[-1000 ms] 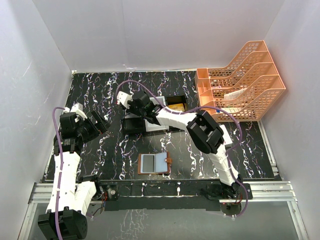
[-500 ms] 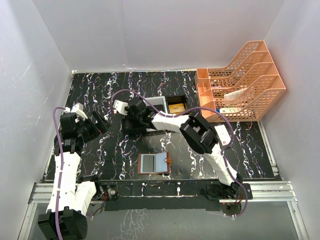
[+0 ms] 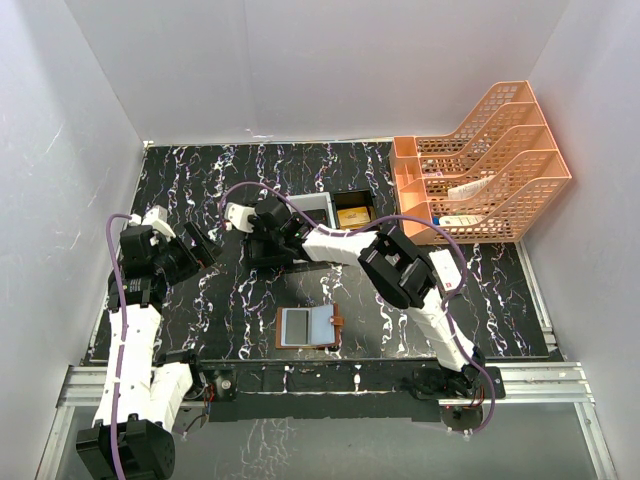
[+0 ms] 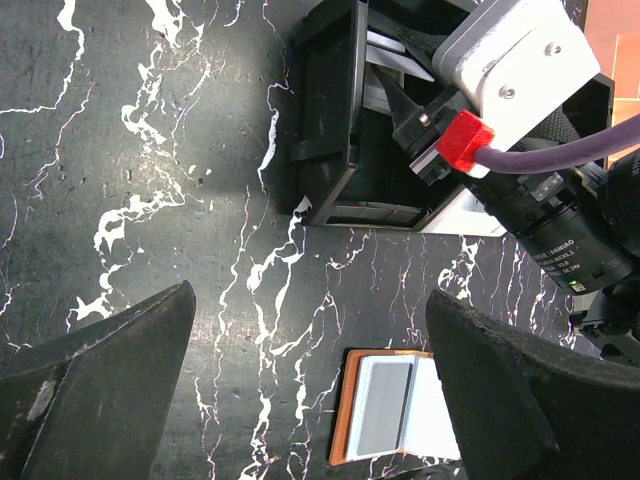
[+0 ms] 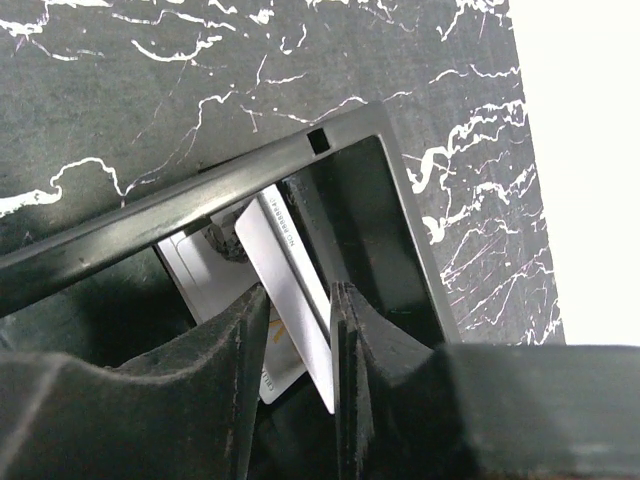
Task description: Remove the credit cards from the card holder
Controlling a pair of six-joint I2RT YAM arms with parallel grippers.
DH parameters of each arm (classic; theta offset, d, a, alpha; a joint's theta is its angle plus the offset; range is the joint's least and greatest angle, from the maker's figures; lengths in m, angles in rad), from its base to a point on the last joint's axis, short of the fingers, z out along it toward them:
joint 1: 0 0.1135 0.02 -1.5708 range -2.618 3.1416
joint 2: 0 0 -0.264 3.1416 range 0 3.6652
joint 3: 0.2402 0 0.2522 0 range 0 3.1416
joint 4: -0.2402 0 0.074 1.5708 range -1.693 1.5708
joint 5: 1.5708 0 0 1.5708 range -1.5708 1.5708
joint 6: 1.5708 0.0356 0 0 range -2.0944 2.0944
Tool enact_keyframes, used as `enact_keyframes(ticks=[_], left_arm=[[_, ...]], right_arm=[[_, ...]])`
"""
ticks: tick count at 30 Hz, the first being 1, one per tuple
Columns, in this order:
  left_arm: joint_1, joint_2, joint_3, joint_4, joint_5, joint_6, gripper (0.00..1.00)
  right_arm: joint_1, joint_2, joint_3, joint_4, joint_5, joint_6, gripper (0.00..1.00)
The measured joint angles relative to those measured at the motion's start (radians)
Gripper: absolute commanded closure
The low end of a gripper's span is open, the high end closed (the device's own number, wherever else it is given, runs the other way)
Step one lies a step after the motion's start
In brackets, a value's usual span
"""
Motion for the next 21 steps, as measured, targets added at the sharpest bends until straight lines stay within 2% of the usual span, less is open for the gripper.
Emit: enact_keyframes(ticks=[10, 16, 21], left_arm=[[0.000, 0.000, -0.001, 0.008, 0.008, 0.001, 0.01], [0.000, 0.000, -0.005, 0.014, 0.014, 0.003, 0.01], [0.000, 0.000, -0.009, 0.018, 0.025, 0.003, 0.01]], right_arm=[[0.001, 0.000, -0.005, -0.002, 0.010, 0.001, 0.63], [0.003, 0.000, -0.005, -0.007, 0.014, 0.005, 0.52], [0.003, 0.000, -0.005, -0.012, 0.014, 0.008, 0.48]])
